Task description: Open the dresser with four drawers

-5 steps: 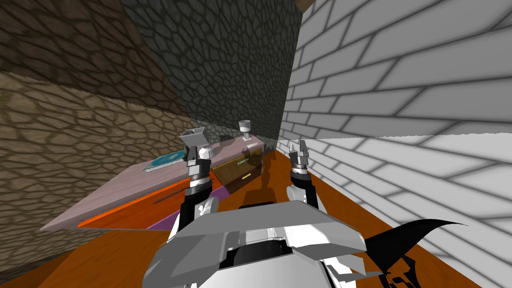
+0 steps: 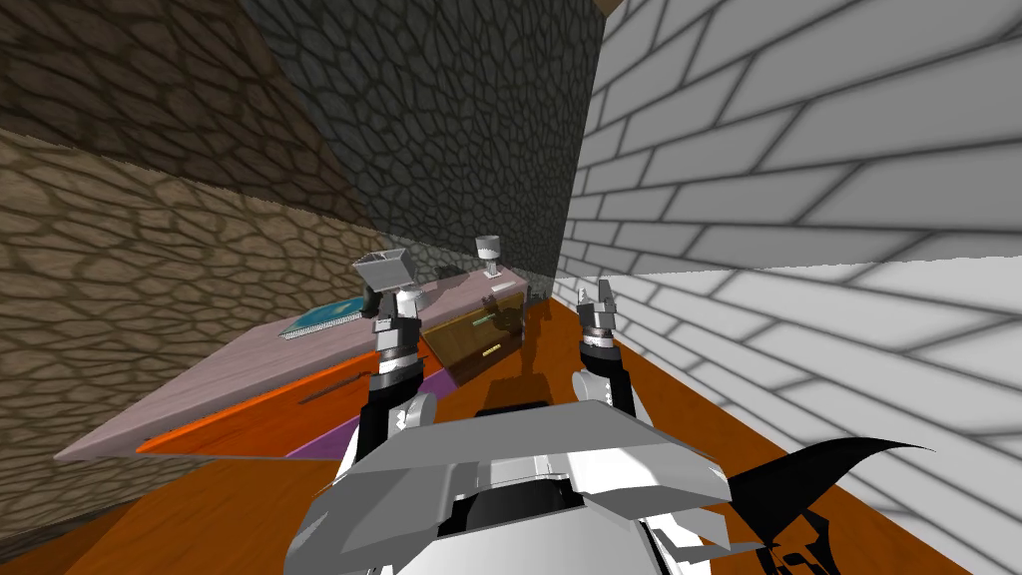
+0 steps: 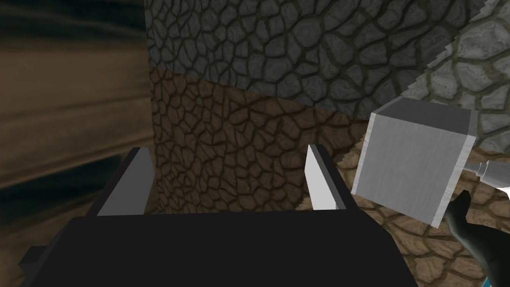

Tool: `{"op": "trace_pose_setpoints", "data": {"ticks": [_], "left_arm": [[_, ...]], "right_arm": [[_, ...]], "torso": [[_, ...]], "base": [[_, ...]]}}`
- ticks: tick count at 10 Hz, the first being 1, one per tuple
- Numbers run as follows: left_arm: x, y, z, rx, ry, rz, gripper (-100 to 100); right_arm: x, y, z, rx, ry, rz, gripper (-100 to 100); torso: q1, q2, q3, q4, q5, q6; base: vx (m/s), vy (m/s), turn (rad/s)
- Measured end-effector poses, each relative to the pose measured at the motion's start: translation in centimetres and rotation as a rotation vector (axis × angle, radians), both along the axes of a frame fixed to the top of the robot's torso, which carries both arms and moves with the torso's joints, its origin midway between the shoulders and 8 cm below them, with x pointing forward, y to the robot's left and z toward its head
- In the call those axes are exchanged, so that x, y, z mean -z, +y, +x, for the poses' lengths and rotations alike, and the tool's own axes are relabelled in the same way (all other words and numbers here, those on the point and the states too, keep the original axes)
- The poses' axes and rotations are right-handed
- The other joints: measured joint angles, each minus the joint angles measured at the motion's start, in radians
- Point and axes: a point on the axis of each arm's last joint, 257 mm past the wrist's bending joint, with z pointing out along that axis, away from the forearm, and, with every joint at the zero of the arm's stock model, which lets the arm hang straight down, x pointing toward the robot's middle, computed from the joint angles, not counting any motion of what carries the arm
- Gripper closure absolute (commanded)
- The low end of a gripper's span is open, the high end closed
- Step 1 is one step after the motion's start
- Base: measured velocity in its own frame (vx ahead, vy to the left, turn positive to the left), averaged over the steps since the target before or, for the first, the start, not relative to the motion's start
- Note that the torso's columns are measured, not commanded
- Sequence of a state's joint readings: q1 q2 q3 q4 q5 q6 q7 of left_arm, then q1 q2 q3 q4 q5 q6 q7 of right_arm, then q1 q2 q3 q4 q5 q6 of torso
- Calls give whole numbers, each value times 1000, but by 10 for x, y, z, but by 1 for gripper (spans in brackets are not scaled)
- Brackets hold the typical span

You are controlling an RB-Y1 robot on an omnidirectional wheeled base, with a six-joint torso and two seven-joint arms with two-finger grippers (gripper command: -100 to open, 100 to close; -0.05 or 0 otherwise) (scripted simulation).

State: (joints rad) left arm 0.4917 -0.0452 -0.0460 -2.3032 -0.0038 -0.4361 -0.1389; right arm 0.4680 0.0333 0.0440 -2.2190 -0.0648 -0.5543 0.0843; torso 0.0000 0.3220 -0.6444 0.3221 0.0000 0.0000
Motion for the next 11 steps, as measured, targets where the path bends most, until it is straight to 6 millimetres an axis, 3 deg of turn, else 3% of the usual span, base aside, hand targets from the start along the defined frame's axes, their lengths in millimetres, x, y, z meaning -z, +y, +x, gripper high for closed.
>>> {"op": "trace_pose_setpoints", "data": {"ticks": [4,5,7,11], "left_arm": [[0,0,0,0,0,0,0],[0,0,0,0,0,0,-100],[6,-4,2,17,15,33,-100],[25,-6,11,52,64,102,-100]], "right_arm": [[0,0,0,0,0,0,0],[0,0,0,0,0,0,0],[0,0,0,0,1,0,0],[0,0,0,0,1,0,0]], "torso": [[0,296,-590,295,0,0],[0,369,-738,369,0,0],[0,412,-827,412,0,0],[0,416,-832,416,0,0]], "base": [[0,0,0],[15,-9,6],[26,-17,12],[50,-28,16]]}}
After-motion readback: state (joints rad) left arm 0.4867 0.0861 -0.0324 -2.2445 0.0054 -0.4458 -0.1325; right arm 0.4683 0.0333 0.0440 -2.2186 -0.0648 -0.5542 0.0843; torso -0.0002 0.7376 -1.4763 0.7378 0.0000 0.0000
